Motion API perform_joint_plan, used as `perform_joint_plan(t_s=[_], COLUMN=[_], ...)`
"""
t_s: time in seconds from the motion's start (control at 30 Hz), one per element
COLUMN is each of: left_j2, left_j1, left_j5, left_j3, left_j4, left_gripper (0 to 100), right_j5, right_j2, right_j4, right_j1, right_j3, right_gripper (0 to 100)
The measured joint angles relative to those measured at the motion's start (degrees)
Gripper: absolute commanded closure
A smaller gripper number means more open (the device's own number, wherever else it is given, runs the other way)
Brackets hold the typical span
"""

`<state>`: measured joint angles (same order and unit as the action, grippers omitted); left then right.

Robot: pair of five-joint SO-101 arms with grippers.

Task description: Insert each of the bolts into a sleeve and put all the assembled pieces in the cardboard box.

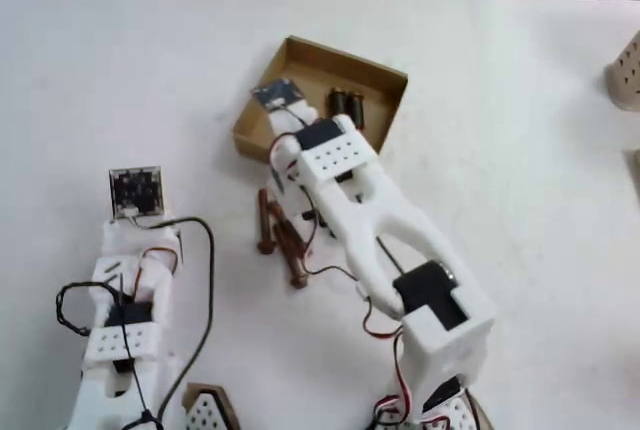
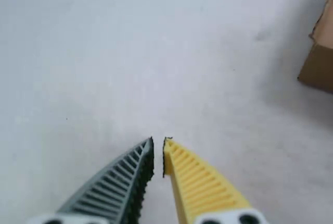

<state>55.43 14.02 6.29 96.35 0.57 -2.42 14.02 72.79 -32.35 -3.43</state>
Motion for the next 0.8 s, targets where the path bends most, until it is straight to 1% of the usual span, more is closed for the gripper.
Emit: perform_joint_plan(t_s=[0.13,0.23,0.4,0.57,0.7,0.8], left_j2=[0.0,0.0,0.0,0.0,0.0,0.0], left_j1=[0.0,0.0,0.0,0.0,0.0,0.0], left_j5=[0.0,0.0,0.0,0.0,0.0,0.0], left_j3=[0.0,0.0,0.0,0.0,0.0,0.0], left_j4=[0.0,0.0,0.0,0.0,0.0,0.0], left_gripper=[94,94,94,94,94,94], right_j5=[0.0,0.0,0.0,-4.9,-5.9,-6.1], right_j2=[-1.8,-2.8,-7.1,-15.9,-22.2,-25.8], right_j4=[6.4,8.8,7.8,5.7,4.1,3.2], right_j1=[1.8,3.8,7.8,11.0,12.4,16.3], right_j3=[0.0,-0.4,-7.3,-15.7,-22.6,-26.8], right_gripper=[98.1,98.1,98.1,98.1,98.1,98.1])
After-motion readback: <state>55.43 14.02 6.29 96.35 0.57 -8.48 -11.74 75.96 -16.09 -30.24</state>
